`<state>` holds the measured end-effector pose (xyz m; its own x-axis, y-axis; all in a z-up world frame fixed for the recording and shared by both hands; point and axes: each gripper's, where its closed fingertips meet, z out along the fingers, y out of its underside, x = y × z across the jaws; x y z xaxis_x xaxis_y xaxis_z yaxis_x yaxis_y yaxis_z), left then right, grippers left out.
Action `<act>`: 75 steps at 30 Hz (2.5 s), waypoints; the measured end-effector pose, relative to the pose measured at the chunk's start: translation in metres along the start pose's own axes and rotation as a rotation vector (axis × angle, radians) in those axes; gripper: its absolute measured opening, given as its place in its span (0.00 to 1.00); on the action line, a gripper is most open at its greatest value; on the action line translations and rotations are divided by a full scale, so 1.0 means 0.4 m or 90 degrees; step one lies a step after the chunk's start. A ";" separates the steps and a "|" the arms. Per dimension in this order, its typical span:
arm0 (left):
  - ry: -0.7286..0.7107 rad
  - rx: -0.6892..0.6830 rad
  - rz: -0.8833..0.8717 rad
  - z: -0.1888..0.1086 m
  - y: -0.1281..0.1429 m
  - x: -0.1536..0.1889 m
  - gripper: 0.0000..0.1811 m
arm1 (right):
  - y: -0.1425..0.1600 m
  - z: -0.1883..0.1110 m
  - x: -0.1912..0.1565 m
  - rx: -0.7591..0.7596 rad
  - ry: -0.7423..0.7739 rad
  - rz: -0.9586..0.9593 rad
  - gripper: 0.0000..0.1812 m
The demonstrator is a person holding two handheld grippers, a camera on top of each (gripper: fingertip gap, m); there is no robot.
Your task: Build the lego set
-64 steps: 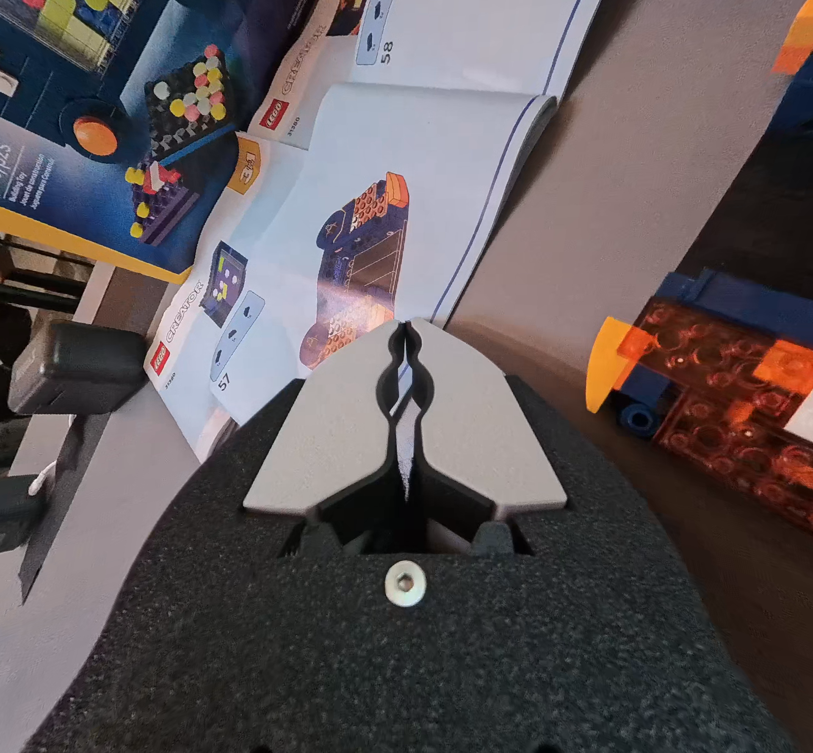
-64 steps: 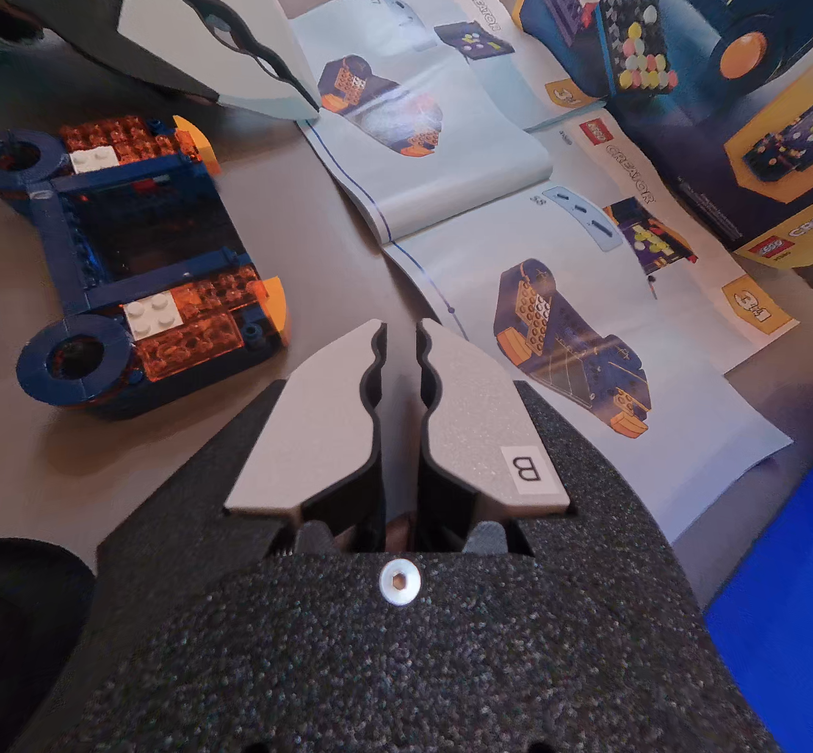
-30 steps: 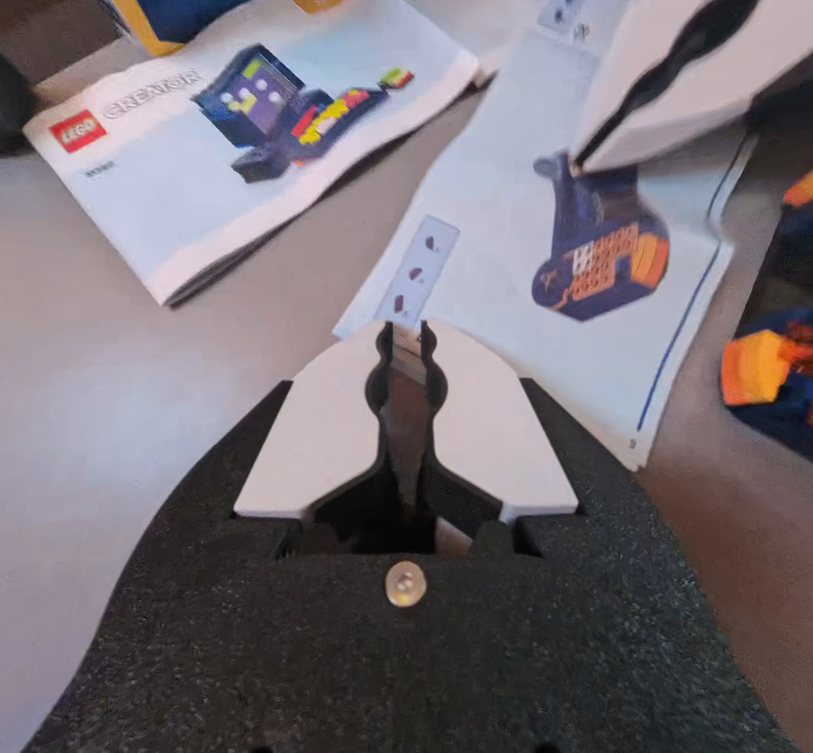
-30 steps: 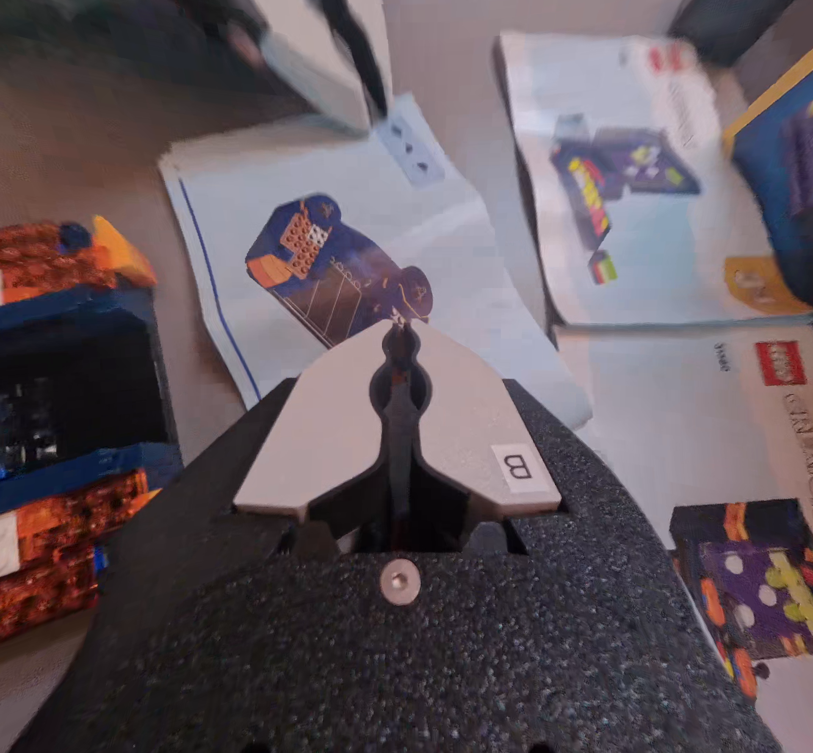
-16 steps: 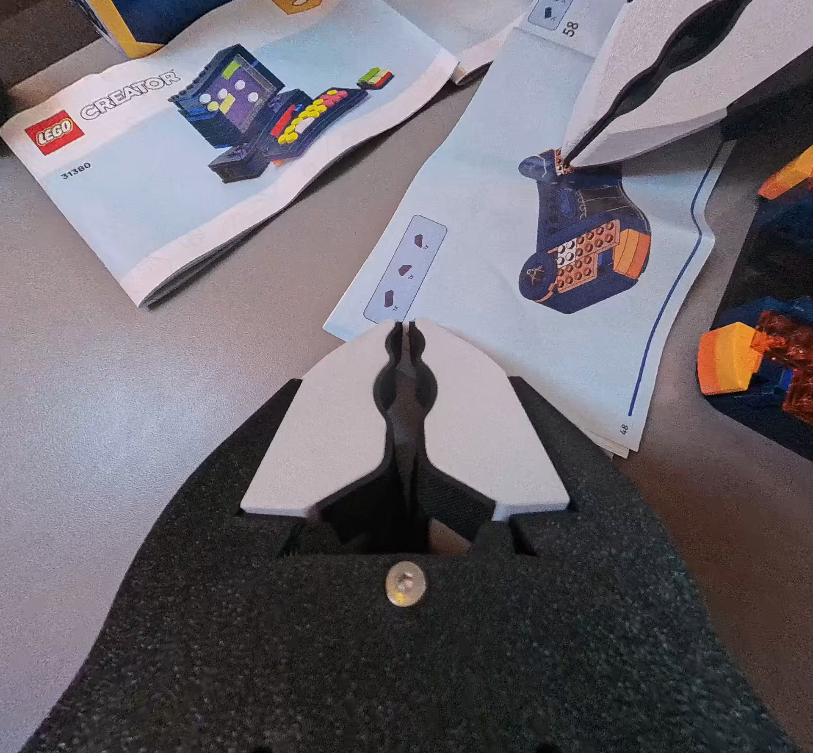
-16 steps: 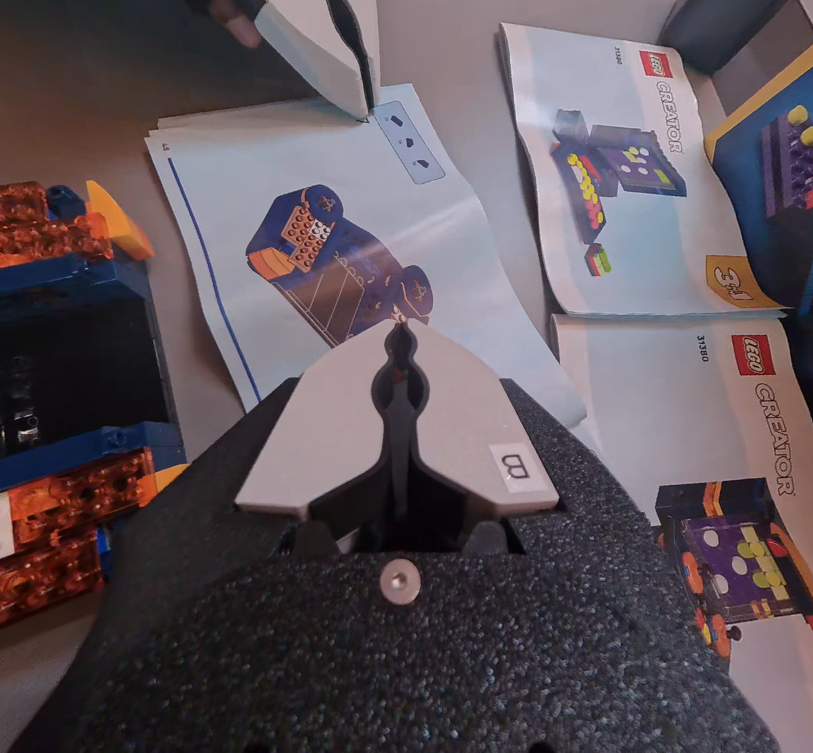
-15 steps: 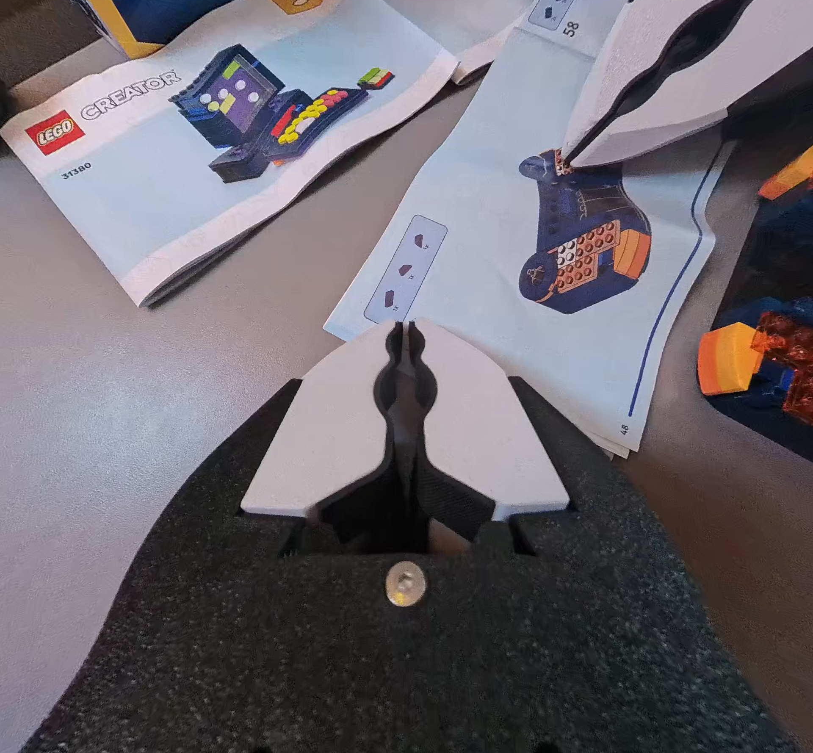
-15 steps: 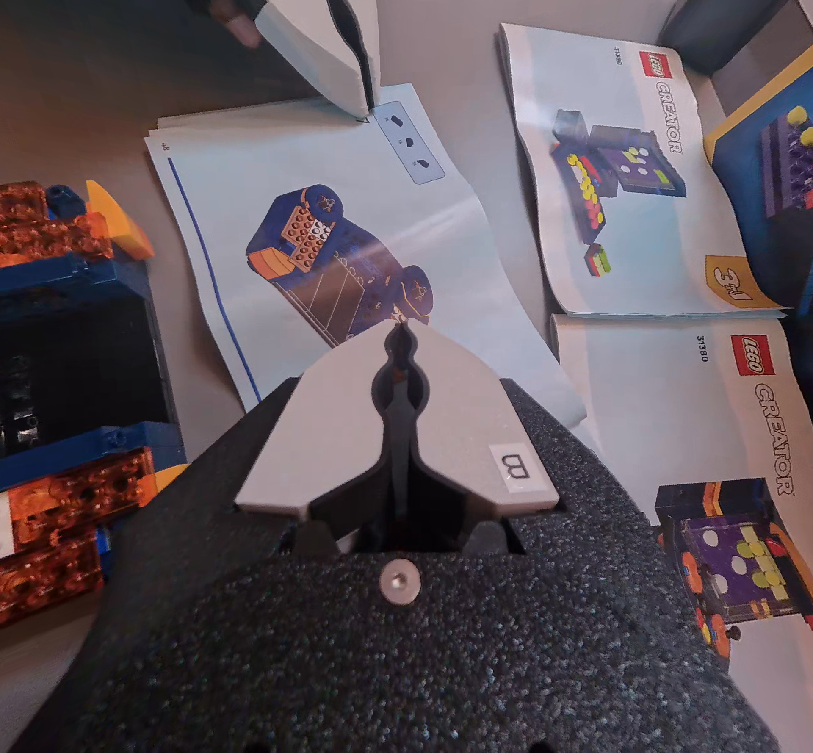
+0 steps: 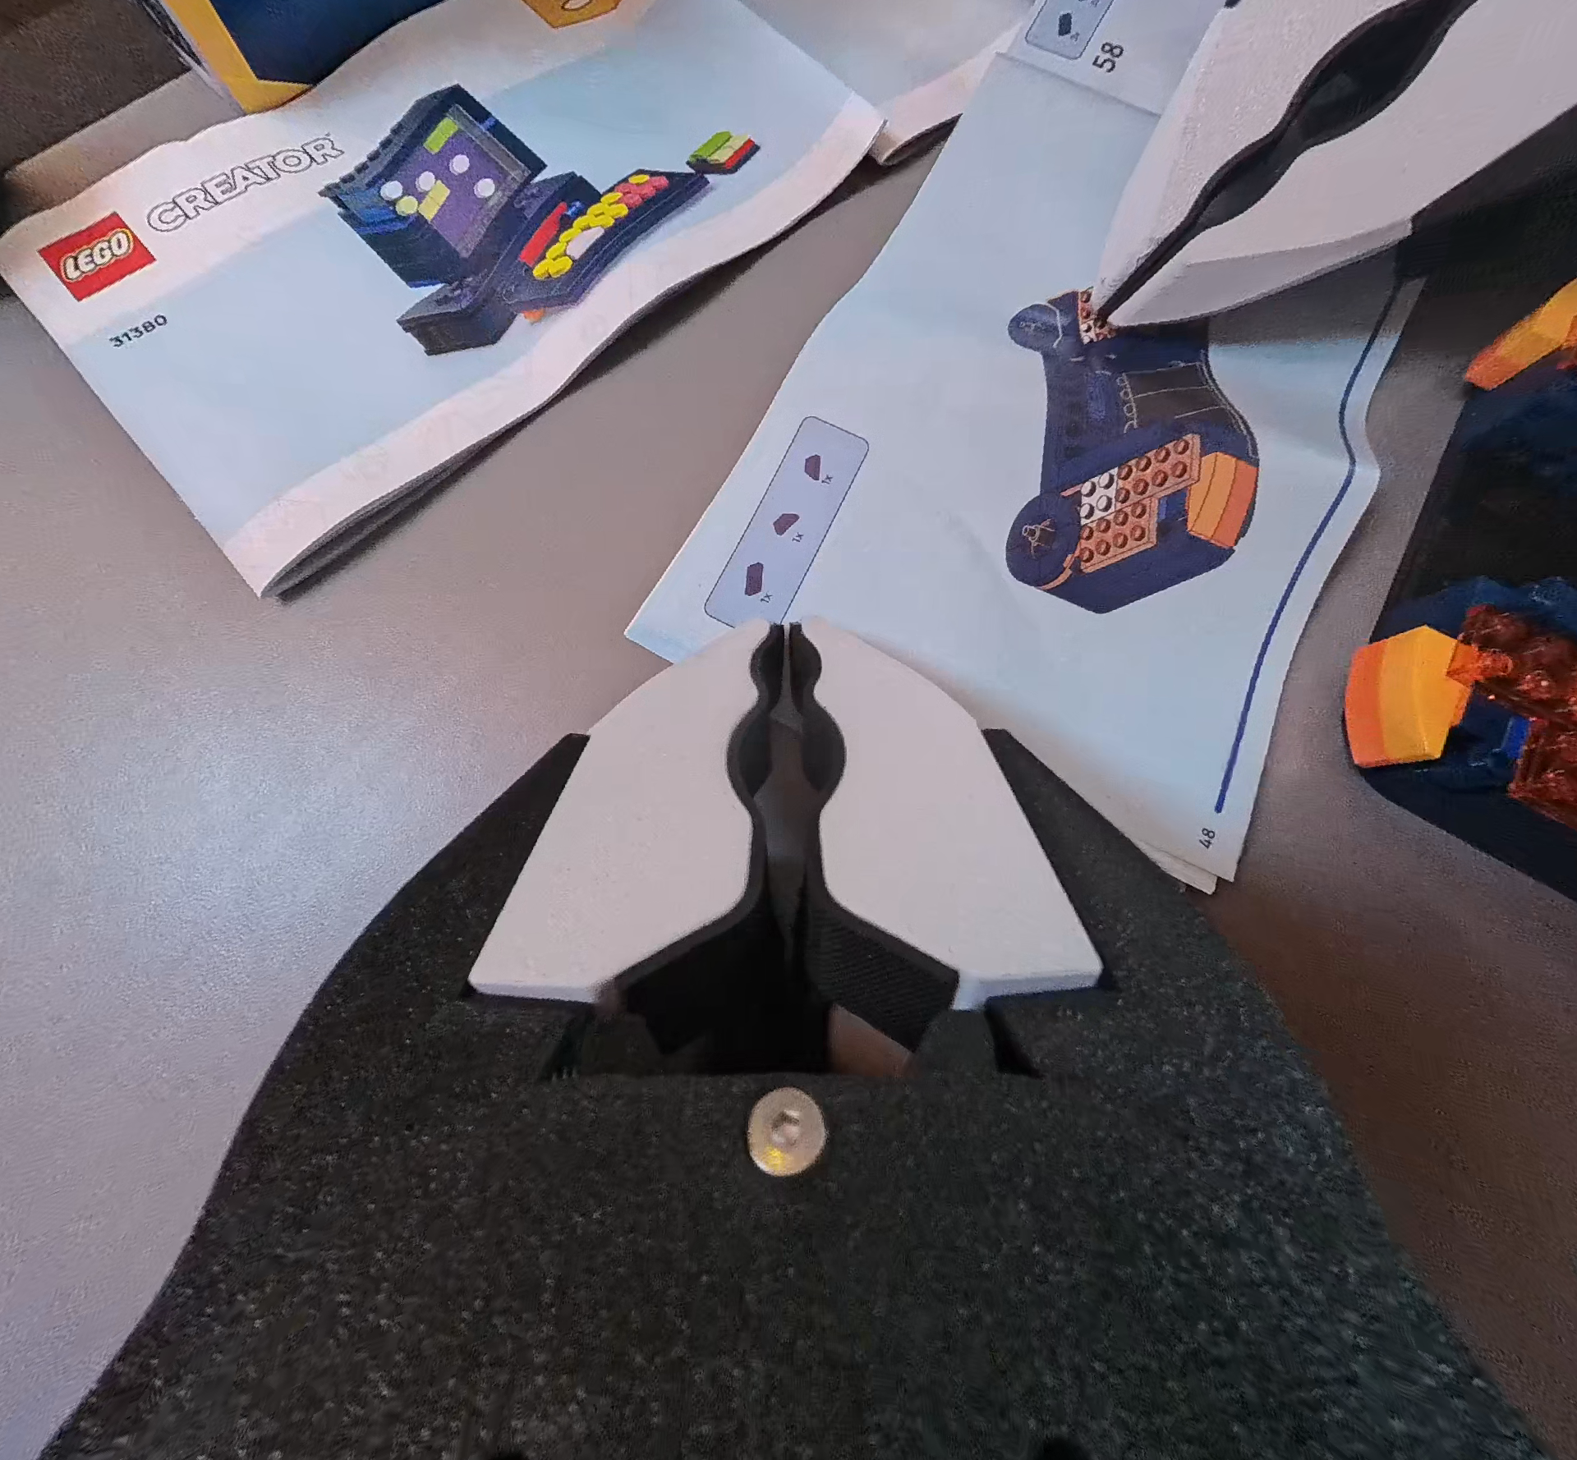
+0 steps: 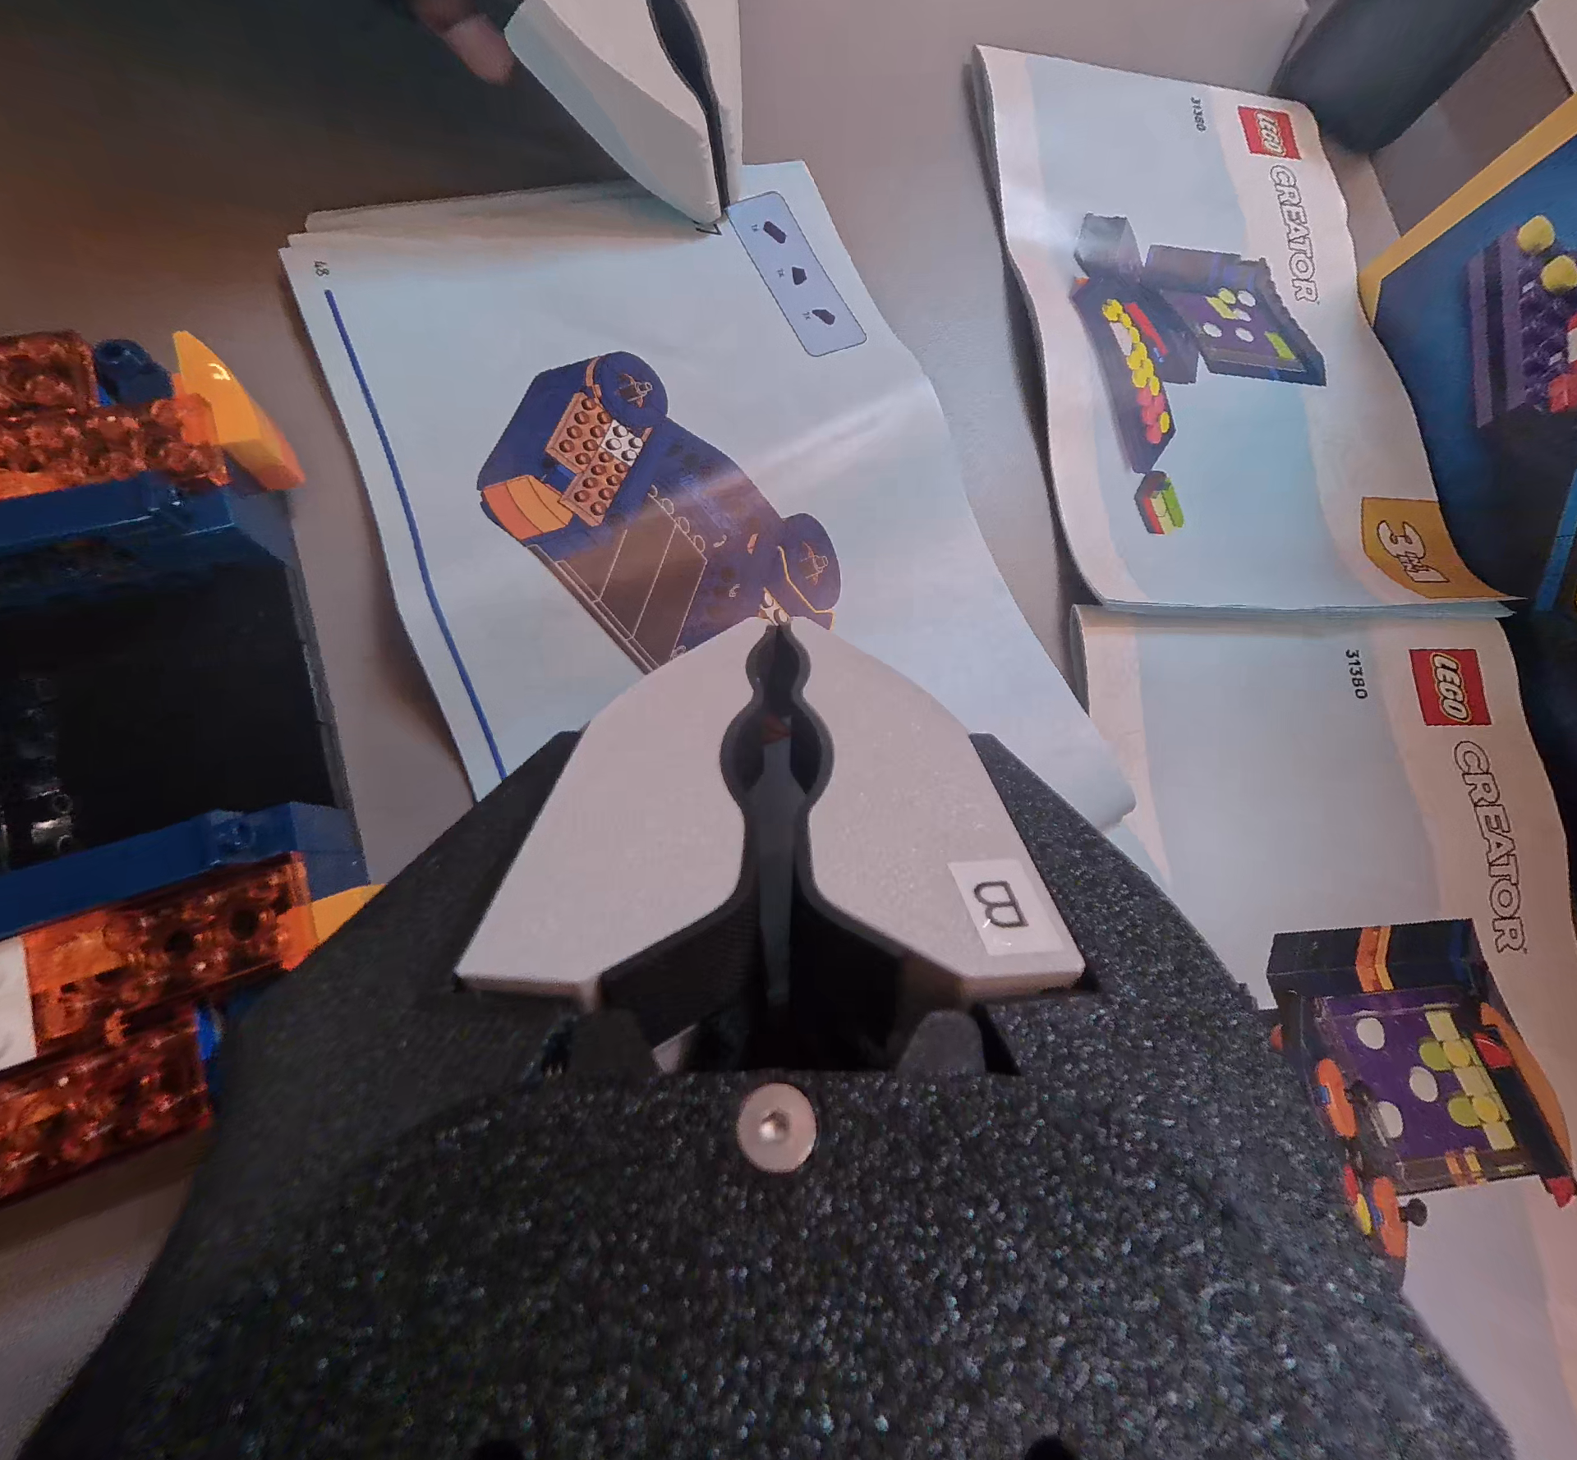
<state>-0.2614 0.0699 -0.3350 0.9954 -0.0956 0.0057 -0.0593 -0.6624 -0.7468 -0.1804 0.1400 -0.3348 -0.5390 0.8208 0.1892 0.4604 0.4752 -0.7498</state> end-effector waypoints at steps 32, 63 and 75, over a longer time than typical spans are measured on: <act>0.153 0.005 0.008 -0.020 0.006 0.067 0.10 | 0.007 -0.024 -0.057 0.015 -0.128 -0.001 0.00; 0.145 -0.006 0.026 -0.018 0.014 0.067 0.09 | 0.008 -0.024 -0.059 0.015 -0.130 -0.003 0.00; 0.146 -0.008 0.025 -0.018 0.014 0.066 0.09 | 0.008 -0.024 -0.060 0.015 -0.133 -0.001 0.00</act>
<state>-0.2359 0.0585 -0.3342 0.9495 -0.2864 0.1285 -0.0998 -0.6634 -0.7416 -0.1594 0.1249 -0.3357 -0.6751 0.7356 0.0564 0.4445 0.4665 -0.7647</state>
